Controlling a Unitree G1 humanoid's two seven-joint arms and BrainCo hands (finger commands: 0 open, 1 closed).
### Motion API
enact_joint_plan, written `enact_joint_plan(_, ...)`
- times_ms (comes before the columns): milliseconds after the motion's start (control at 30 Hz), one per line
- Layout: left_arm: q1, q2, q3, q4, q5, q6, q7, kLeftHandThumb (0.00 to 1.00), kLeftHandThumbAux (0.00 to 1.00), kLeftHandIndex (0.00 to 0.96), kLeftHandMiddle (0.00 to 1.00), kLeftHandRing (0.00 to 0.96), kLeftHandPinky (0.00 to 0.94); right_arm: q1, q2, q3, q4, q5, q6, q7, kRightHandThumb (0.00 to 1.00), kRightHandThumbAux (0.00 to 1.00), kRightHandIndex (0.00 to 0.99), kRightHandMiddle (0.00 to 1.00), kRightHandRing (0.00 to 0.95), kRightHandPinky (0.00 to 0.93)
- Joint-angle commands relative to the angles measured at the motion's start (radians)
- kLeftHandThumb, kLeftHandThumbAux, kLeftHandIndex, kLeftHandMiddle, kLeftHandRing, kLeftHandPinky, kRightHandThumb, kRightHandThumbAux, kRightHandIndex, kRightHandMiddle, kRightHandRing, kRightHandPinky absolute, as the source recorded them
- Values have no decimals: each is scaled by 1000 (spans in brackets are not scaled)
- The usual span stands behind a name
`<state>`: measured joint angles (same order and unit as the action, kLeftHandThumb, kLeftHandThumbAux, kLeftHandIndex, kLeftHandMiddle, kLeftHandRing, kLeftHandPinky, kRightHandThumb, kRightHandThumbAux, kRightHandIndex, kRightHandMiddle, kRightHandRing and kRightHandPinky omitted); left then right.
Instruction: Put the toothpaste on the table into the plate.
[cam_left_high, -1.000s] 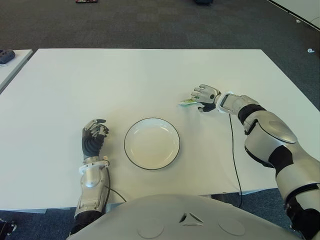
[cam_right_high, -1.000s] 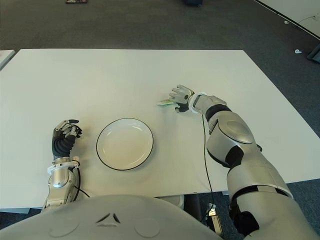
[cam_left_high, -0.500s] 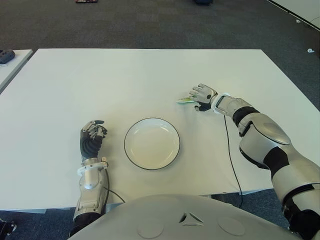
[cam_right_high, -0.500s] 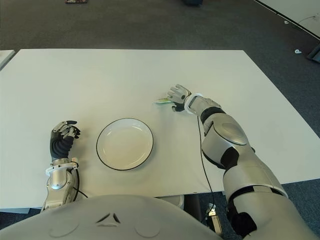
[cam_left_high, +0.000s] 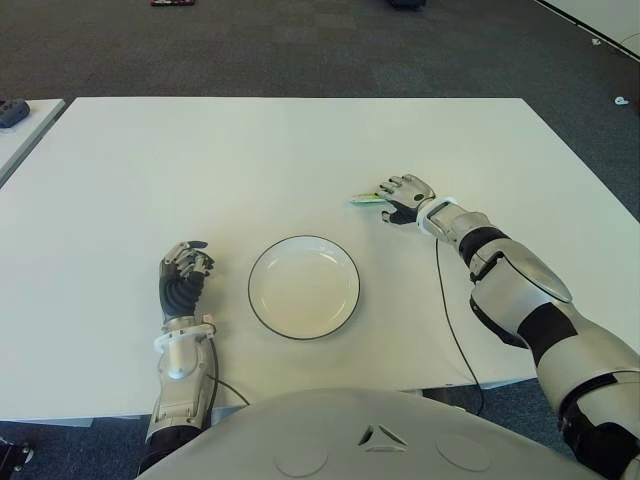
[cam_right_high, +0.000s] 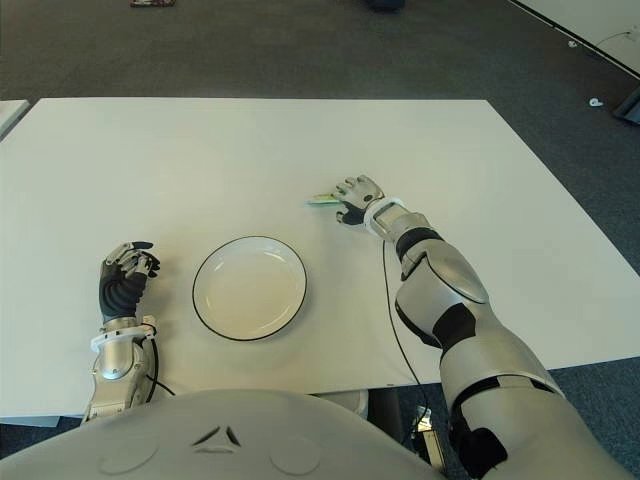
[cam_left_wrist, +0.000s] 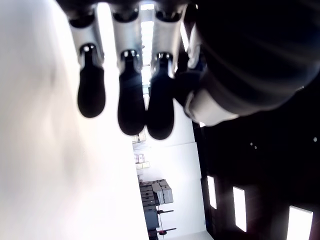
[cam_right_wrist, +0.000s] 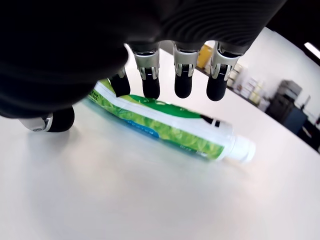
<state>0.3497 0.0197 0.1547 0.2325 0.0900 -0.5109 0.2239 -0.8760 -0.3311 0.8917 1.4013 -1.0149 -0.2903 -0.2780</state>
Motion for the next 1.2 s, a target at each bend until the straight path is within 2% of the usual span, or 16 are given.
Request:
enact_joint_plan(33,8,-5,4,4,4,-2,5,697,720,432,618,620,615,43,32,-69,0,73,-5,105,565,199,0,0,0,54)
enact_joint_plan(133,8,-3,8,9,3,-8,7,696,720,431,610,613,601,51,42,-138,2,144,17,191,559,217,0,0,0,101)
enact_joint_plan(267,8,-3,11,12,-1,-13,7,696,721,431,609,610,602,57,47,-192,-1,194,38,255,555,234,0,0,0,129)
enact_joint_plan(400,8,-3,13,13,0,-18,7,697,721,431,618,617,616,57,51,-228,-3,222,62,315,567,254,0,9,72,213)
enact_joint_plan(500,7,-3,14,14,2,-20,6,697,720,431,623,620,618,58,50,-251,-6,241,69,351,602,312,9,128,238,408)
enact_joint_plan(600,4,-2,17,20,2,-23,3,697,721,431,625,622,619,58,49,-267,-8,254,72,377,615,335,25,175,305,487)
enact_joint_plan(667,2,-1,18,25,3,-30,1,697,721,432,628,625,621,58,49,-284,-10,270,75,400,622,368,81,275,404,584)
enact_joint_plan(767,-1,1,19,33,4,-41,0,696,721,432,634,632,628,58,50,-305,-12,290,80,420,623,395,135,380,503,660)
enact_joint_plan(967,-4,2,21,37,1,-48,-1,695,721,431,627,620,601,55,54,-325,-17,305,82,426,634,416,234,550,635,758)
enact_joint_plan(1067,-6,2,22,40,5,-49,4,696,720,432,619,617,603,55,54,-326,-18,306,79,422,656,427,343,658,718,815)
enact_joint_plan(1200,-9,2,22,41,16,-54,11,697,720,432,620,620,615,52,52,-324,-19,305,69,420,688,446,414,750,793,862)
